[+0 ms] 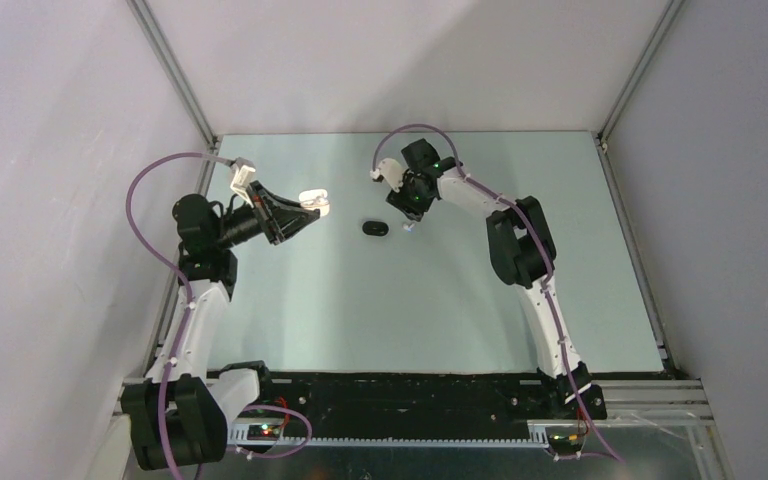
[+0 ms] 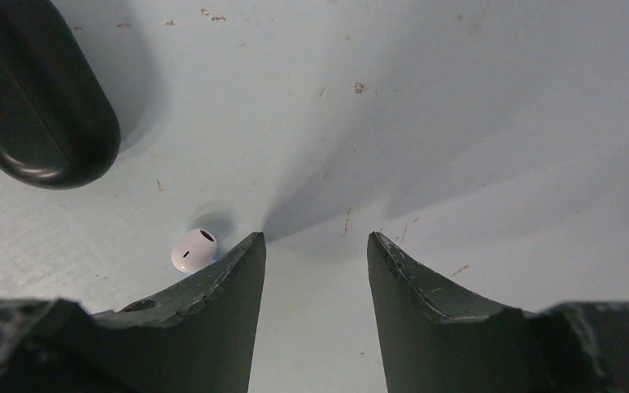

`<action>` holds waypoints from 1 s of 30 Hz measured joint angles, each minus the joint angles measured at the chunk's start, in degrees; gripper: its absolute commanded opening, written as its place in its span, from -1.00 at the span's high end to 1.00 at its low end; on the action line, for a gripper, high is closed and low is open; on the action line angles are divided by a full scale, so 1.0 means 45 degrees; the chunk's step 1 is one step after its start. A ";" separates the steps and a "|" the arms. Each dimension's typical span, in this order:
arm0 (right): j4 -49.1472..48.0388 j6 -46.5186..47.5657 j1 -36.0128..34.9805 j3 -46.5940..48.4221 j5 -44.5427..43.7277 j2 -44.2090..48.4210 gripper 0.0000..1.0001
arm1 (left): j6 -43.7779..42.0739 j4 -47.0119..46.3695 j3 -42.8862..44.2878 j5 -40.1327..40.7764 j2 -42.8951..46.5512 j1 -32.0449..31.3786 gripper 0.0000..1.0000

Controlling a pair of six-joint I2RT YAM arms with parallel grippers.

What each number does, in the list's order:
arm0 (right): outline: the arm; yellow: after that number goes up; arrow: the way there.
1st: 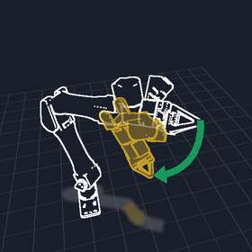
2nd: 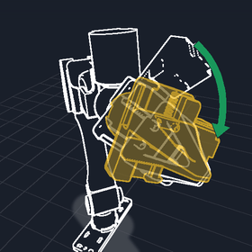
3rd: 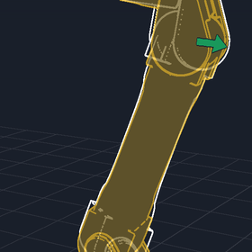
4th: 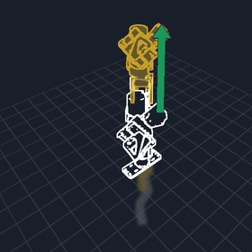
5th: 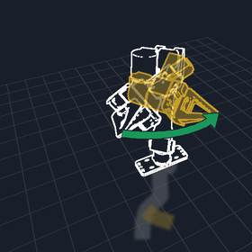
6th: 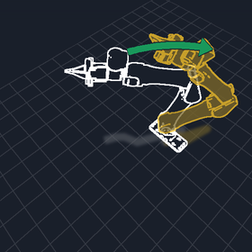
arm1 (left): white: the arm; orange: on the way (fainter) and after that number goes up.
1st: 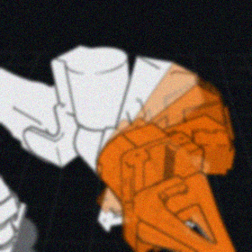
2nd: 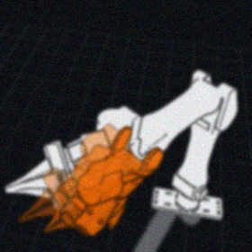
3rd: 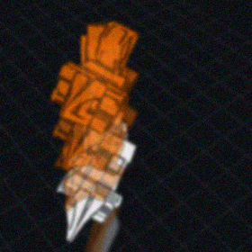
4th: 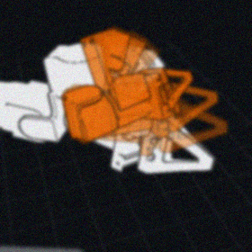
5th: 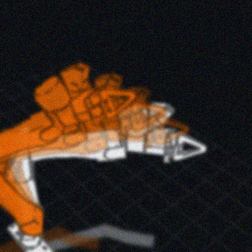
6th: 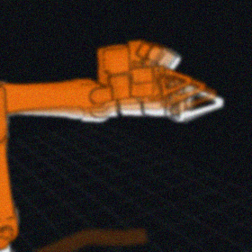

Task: Insert the wireless bluetooth earbuds into the charging case
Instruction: Pick up the left earbud from the center of the board.

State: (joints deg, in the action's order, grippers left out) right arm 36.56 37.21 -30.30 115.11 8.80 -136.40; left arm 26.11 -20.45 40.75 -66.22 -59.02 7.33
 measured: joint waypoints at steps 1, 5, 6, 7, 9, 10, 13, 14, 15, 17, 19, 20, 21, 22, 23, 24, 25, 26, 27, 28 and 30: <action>0.0000 0.0063 -0.0005 0.0000 -0.0034 0.0000 -0.06 | -0.0029 0.0019 0.0005 0.0000 0.0000 0.0010 1.00; -0.0087 0.0253 -0.0073 -0.0180 -0.0087 0.0044 -0.05 | -0.0049 0.0015 0.0005 0.0000 0.0000 0.0024 1.00; -0.0155 0.0311 -0.0083 -0.0311 -0.0097 0.0126 -0.05 | -0.0049 0.0010 0.0005 0.0000 0.0000 0.0024 1.00; -0.0219 0.0350 -0.0097 -0.0486 -0.0092 0.0214 -0.04 | -0.0049 0.0005 0.0005 0.0000 0.0000 0.0029 1.00; -0.0296 0.0427 -0.0136 -0.0884 -0.0102 0.0452 -0.04 | -0.0044 -0.0019 0.0005 0.0000 0.0000 0.0034 1.00; -0.0325 0.0452 -0.0165 -0.1093 -0.0102 0.0583 -0.04 | -0.0039 -0.0058 0.0005 0.0000 0.0000 0.0034 1.00; -0.0282 0.0466 -0.0316 -0.1598 -0.0102 0.0908 -0.03 | 0.0000 -0.0325 0.0005 0.0000 0.0000 0.0034 1.00; -0.0253 0.0466 -0.0384 -0.1719 -0.0092 0.0991 -0.03 | 0.0029 -0.0393 0.0005 0.0000 0.0000 0.0034 1.00; -0.0228 0.0461 -0.0461 -0.1797 -0.0092 0.1035 -0.03 | 0.0083 -0.0471 0.0005 0.0000 0.0000 0.0039 1.00; -0.0204 0.0452 -0.0602 -0.1865 -0.0083 0.1093 -0.03 | 0.0097 -0.0597 0.0005 0.0000 0.0000 0.0044 1.00; -0.0175 0.0452 -0.0753 -0.1865 -0.0078 0.1098 -0.03 | 0.0102 -0.0675 0.0005 0.0000 0.0000 0.0044 1.00; -0.0175 0.0452 -0.0792 -0.1865 -0.0073 0.1098 -0.02 | 0.0102 -0.0675 0.0005 0.0000 0.0000 0.0044 1.00; -0.0175 0.0452 -0.0826 -0.1865 -0.0073 0.1098 -0.02 | 0.0102 -0.0675 0.0005 0.0000 0.0000 0.0044 1.00; -0.0170 0.0457 -0.0835 -0.1860 -0.0078 0.1098 -0.01 | 0.0102 -0.0675 0.0005 0.0000 0.0000 0.0044 1.00; -0.0151 0.0452 -0.0865 -0.1851 -0.0068 0.1098 0.01 | 0.0102 -0.0670 0.0005 -0.0005 0.0000 0.0044 1.00; -0.0117 0.0457 -0.0879 -0.1826 -0.0073 0.1098 0.02 | 0.0097 -0.0665 0.0005 -0.0005 0.0000 0.0044 1.00; -0.0063 0.0461 -0.0889 -0.1802 -0.0068 0.1098 0.06 | 0.0092 -0.0656 0.0005 -0.0005 0.0000 0.0044 1.00; 0.0000 0.0461 -0.0889 -0.1783 -0.0068 0.1093 0.08 | 0.0087 -0.0646 0.0005 -0.0005 0.0000 0.0044 1.00; 0.0063 0.0476 -0.0889 -0.1758 -0.0068 0.1083 0.10 | 0.0078 -0.0617 0.0005 0.0000 0.0000 0.0044 1.00; 0.0141 0.0500 -0.0879 -0.1729 -0.0049 0.1069 0.11 | 0.0073 -0.0573 0.0005 0.0000 0.0000 0.0044 1.00; 0.0330 0.0529 -0.0835 -0.1710 0.0087 0.1069 0.11 | 0.0068 -0.0476 0.0005 0.0000 0.0000 0.0044 1.00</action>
State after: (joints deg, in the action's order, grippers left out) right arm 38.04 39.59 -34.06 107.42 9.19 -131.59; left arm 26.41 -22.59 40.77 -66.22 -59.02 7.53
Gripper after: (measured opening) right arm 0.453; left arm 0.304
